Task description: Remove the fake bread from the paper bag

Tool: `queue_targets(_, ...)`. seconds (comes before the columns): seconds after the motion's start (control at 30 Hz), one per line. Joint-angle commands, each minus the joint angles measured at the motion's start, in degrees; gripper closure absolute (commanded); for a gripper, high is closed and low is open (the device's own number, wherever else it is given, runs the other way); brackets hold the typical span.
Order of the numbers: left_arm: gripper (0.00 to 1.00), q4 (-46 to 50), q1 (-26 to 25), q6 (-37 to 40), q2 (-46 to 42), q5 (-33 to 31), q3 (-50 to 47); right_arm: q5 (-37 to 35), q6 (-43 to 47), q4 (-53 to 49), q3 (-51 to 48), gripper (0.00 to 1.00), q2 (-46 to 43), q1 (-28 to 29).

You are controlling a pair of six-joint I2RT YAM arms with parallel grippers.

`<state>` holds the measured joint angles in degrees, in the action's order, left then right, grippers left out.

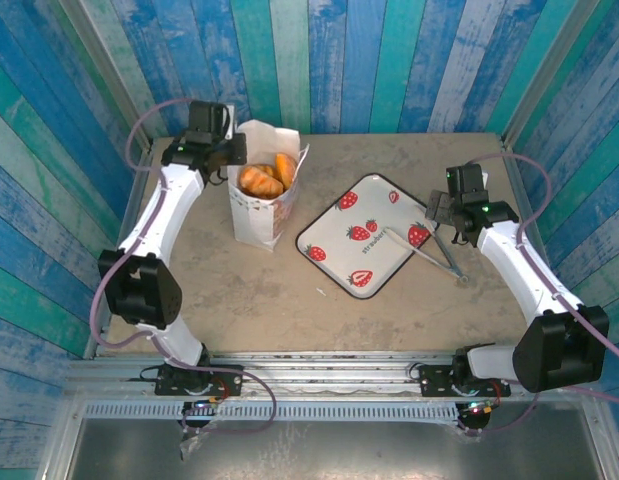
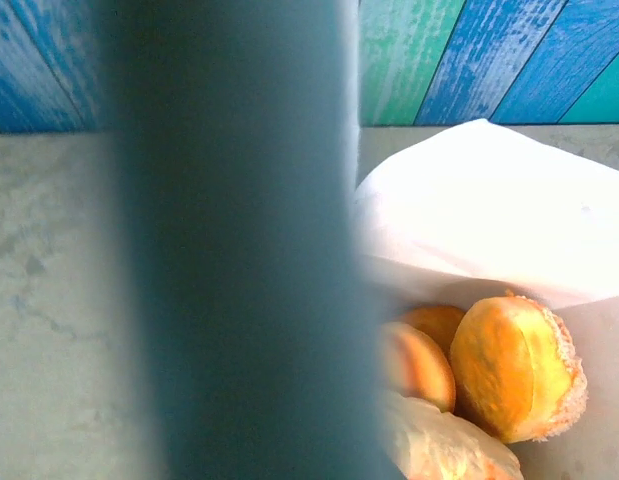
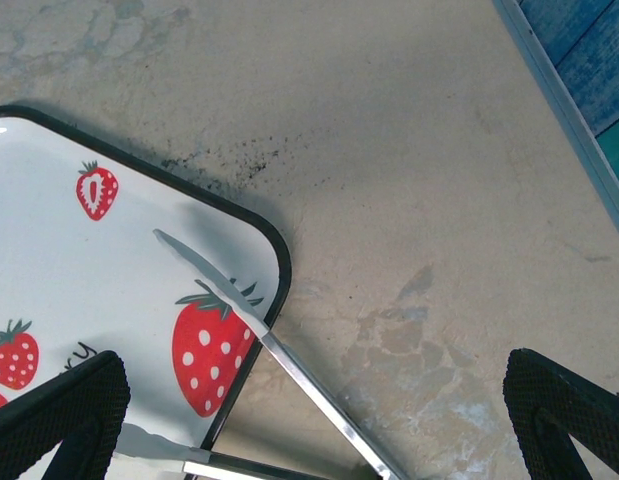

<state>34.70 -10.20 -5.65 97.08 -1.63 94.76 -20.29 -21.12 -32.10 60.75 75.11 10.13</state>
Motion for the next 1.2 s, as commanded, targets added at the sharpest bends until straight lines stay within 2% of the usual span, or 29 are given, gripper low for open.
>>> queue_targets(0.0, 1.0, -5.61, -0.17, 7.14, 4.05, -0.5, 5.9, 1.85, 0.08, 0.76, -0.79, 0.0, 0.02, 0.45)
queue_targets(0.17, 1.0, -5.36, -0.9, 12.77, 8.23, 1.83, 12.77, 3.68, -0.14, 1.42, -0.63, 0.0, 0.85, 0.5)
queue_targets(0.37, 1.0, -9.0, -2.14, 21.28, 11.28, 4.03, 14.76, 5.27, -0.13, 3.43, -1.11, 0.0, 2.6, 0.52)
queue_targets(0.63, 1.0, -13.55, -2.59, 26.01, 14.16, 8.3, 17.56, 5.93, -0.39, 3.95, -0.61, 0.0, 4.98, 0.53)
queue_targets(0.83, 1.0, -20.81, -4.88, 31.83, 10.79, 9.99, 10.04, 5.71, -0.17, 5.05, -1.34, 0.0, 6.36, 0.5)
queue_targets(0.97, 1.0, -25.84, -5.97, 32.61, 7.82, 10.35, 2.74, 5.97, -0.65, 3.87, -0.91, 0.0, 7.65, 0.25)
queue_targets(1.1, 1.0, -28.96, -6.73, 32.81, 5.31, 10.16, -3.54, 10.71, 1.51, 2.82, -0.87, 0.0, 7.97, -1.58)
queue_targets(1.17, 1.0, -30.49, -7.03, 32.4, 3.9, 9.85, -6.58, 15.42, 2.57, 3.15, -2.11, 0.0, 7.3, -3.85)
